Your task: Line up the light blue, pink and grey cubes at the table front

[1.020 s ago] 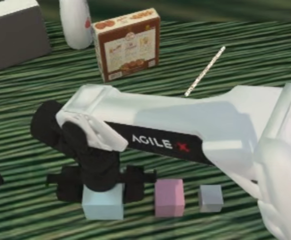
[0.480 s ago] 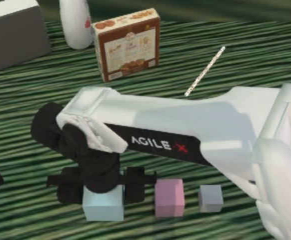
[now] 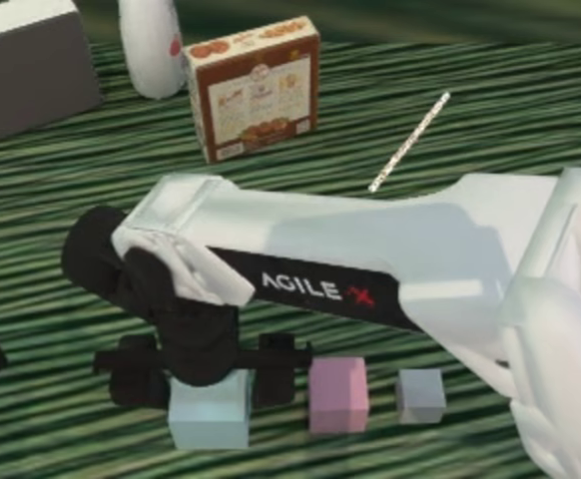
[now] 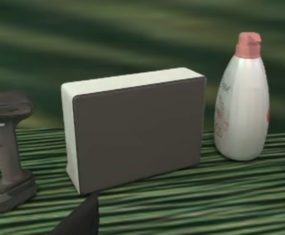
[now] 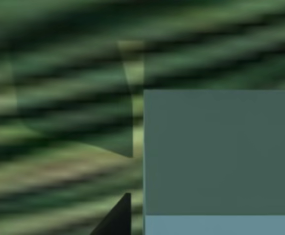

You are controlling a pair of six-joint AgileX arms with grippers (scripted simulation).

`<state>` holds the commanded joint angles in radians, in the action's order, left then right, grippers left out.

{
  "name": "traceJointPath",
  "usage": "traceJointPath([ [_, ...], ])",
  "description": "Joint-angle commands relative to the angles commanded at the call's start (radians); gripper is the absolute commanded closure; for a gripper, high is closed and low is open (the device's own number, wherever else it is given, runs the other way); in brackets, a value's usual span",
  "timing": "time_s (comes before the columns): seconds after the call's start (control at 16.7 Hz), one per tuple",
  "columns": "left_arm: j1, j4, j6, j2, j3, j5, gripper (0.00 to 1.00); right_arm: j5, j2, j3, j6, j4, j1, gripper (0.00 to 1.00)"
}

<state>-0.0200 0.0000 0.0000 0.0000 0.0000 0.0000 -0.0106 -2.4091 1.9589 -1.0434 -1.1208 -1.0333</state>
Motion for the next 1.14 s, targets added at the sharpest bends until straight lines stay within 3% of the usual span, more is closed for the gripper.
traceJointPath([
  [0.6,0.0,0.0,0.0,0.0,0.0,0.0,0.0,0.0,0.0,0.004,0.0,-0.004,0.001,0.0],
  [1.14,0.0,0.0,0.0,0.0,0.0,0.0,0.0,0.0,0.03,0.226,0.001,-0.255,-0.007,0.0],
])
